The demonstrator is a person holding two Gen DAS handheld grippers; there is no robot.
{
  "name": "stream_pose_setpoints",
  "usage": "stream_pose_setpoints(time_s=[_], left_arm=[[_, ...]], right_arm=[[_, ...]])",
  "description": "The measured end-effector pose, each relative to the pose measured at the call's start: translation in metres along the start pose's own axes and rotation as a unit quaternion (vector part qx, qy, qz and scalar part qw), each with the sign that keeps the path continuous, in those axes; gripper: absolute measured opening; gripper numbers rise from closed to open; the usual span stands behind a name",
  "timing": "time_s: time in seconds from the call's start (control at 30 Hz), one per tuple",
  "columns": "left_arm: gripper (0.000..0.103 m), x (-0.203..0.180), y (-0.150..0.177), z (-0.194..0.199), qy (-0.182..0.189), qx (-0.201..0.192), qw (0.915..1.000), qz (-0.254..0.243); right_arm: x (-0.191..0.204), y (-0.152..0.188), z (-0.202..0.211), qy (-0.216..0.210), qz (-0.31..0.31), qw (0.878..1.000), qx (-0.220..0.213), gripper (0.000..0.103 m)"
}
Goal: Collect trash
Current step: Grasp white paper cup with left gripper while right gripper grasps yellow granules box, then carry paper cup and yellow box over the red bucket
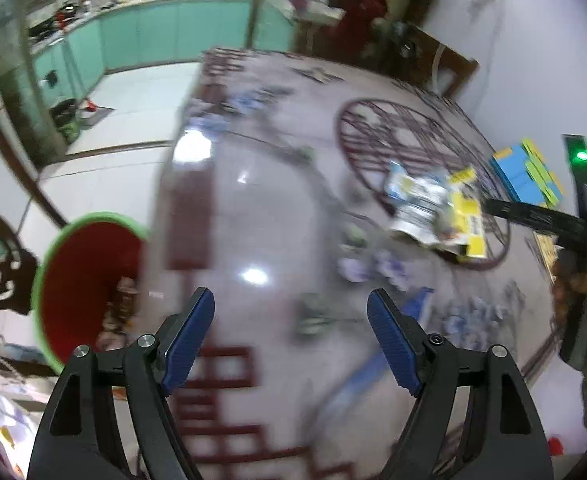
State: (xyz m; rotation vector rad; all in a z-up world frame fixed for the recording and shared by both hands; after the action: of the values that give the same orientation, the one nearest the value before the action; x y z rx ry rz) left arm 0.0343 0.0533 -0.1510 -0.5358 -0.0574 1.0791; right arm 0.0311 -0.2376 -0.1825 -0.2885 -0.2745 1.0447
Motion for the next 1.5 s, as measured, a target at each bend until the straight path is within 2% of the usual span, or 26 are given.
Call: stream_pose_setpoints(time_s=[0.1,0.17,0.3,0.33,0.4,0.5,0.6,0.7,0.77,0.83,0.87,1.0,1.2,1.5], left_arm=[[0.079,-0.036,-0.006,-0.012,0.004,0.008,0.9998,-0.018],[0.079,-0.057,-0.012,-0.02,0.002,0.013,0.9995,-0.03],[0.079,-0.085,-0.021,-0.029,-0.003,0.006,0.9993,-0.037],[0.079,-0.09,-0.024,-0.032,-0.003,0.006,0.9993,-0.036],[0.079,-0.098,-0.031,-0.042,-0.004,0.006,0.9994,-0.034],[0.079,-0.109,-0.041,-0.064,-0.016,0.021,0.999,-0.037],[0.079,-0.118,-0.05,-0.082,-0.008,0.022,0.9991,-0.035],[0.078,-0.127,-0.057,-0.107,-0.025,0.045,0.9978,-0.041],[0.071,-0.128,-0.061,-0.118,-0.009,0.056,0.998,-0.026],[0.052,-0.127,-0.063,-0.128,-0.003,0.074,0.9972,-0.014],[0.05,-0.126,-0.063,-0.132,-0.003,0.082,0.9965,-0.01],[0.044,-0.126,-0.063,-0.124,0.01,0.076,0.997,0.005],[0.044,-0.124,-0.061,-0.084,-0.001,0.039,0.9992,0.006],[0.044,-0.108,-0.054,-0.058,-0.019,0.024,0.9991,0.028]], right_arm=[[-0.034,-0.006,-0.027,-0.049,-0.067,0.996,0.025,0.065],[-0.043,-0.01,-0.045,-0.075,-0.092,0.992,0.045,0.065],[-0.047,-0.015,-0.075,-0.109,-0.094,0.986,0.083,0.065],[-0.045,-0.014,-0.077,-0.115,-0.087,0.986,0.084,0.062],[-0.042,-0.014,-0.077,-0.137,-0.072,0.984,0.086,0.043],[-0.044,-0.017,-0.072,-0.16,-0.053,0.982,0.089,0.039],[-0.053,-0.019,-0.048,-0.15,-0.034,0.987,0.056,0.039],[-0.068,-0.023,-0.027,-0.132,-0.026,0.99,0.034,0.039],[-0.075,-0.025,-0.018,-0.127,-0.019,0.991,0.026,0.039],[-0.081,-0.027,-0.009,-0.126,-0.014,0.992,0.017,0.039],[-0.083,-0.028,-0.005,-0.129,-0.013,0.991,0.014,0.039],[-0.088,-0.028,0.005,-0.142,-0.017,0.99,0.004,0.039],[-0.08,-0.031,0.004,-0.152,-0.018,0.988,0.006,0.039],[-0.057,-0.029,0.01,-0.15,-0.001,0.989,-0.001,0.039]])
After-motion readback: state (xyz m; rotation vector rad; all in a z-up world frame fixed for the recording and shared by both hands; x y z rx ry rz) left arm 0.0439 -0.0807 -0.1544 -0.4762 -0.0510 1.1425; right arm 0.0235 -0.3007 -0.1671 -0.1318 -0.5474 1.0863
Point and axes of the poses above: each gripper's, at about its wrist camera, not at the fingertips, and z roughly against the way its jaws point, x to its left, y to its underside, the point moved 2 cm from there along -z, roughly the way its jaws point, and after that the axes turned 5 degrees about x, right-handed, at the moved point
